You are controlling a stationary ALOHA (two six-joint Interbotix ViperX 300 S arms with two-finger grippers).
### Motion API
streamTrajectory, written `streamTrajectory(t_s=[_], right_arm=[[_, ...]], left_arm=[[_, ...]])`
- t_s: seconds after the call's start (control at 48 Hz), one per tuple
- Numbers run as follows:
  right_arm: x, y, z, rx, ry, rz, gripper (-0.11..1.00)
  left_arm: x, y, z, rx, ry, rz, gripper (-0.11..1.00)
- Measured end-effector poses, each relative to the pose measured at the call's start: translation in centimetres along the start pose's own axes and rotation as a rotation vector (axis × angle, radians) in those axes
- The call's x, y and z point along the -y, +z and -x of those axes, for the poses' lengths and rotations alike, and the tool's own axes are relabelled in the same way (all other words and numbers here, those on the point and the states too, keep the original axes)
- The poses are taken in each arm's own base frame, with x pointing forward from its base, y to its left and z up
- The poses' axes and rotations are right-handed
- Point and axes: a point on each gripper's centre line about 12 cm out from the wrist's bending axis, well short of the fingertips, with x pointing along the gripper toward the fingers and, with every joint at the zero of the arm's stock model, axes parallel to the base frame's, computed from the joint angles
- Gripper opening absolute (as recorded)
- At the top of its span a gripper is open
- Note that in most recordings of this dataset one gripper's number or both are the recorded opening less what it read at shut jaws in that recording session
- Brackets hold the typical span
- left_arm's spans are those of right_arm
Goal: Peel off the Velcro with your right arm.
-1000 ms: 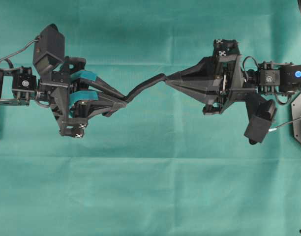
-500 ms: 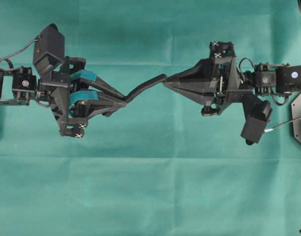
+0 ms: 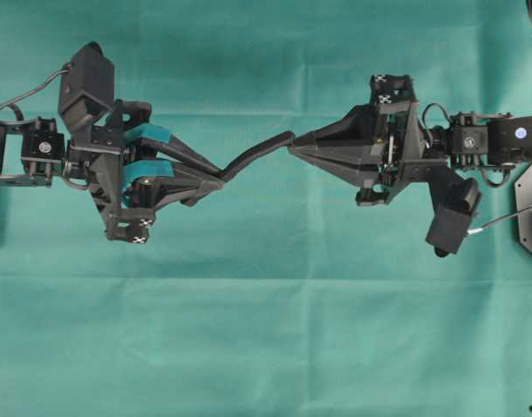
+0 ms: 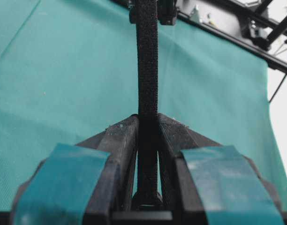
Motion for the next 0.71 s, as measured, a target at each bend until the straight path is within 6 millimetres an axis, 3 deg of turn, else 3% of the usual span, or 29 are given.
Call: streamTrajectory(t_s=[0.708], right_arm=[[0.32,0.28,0.16,0.007,-0.010,0.001,-0.09]], left_arm=[[-0.13,-0.28,0.07,-0.007,0.003,0.000,0.10]])
